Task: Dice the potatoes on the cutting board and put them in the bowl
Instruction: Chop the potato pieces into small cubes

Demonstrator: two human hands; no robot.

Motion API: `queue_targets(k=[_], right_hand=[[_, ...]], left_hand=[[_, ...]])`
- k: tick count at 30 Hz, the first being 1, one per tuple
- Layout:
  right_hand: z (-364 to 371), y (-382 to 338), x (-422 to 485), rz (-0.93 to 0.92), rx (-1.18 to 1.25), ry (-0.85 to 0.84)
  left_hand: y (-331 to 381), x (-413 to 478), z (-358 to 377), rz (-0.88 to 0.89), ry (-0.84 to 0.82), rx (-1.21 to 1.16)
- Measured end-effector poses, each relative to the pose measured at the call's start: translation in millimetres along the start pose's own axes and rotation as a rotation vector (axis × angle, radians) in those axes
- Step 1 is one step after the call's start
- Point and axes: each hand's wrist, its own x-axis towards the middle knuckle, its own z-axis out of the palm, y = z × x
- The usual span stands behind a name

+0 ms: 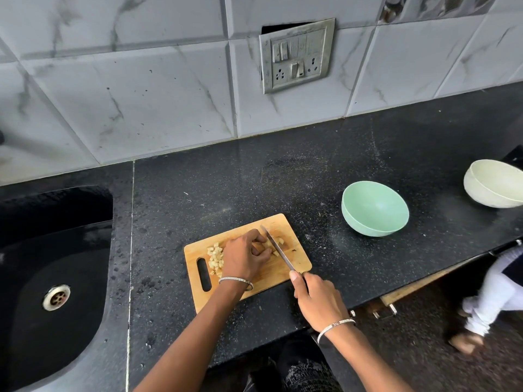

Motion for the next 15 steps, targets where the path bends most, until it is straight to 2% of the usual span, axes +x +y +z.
queue_targets(k=[10, 15], right_hand=[[0.2, 1.7, 0.8, -0.023, 0.072, -0.007], [1.4, 3.1, 0.5, -0.030, 0.030, -0.011]], left_hand=[[-1.0, -3.7, -0.5, -0.010, 0.023, -0.025], [-3.2, -5.5, -2.1, -0.014, 0.018, -0.028]])
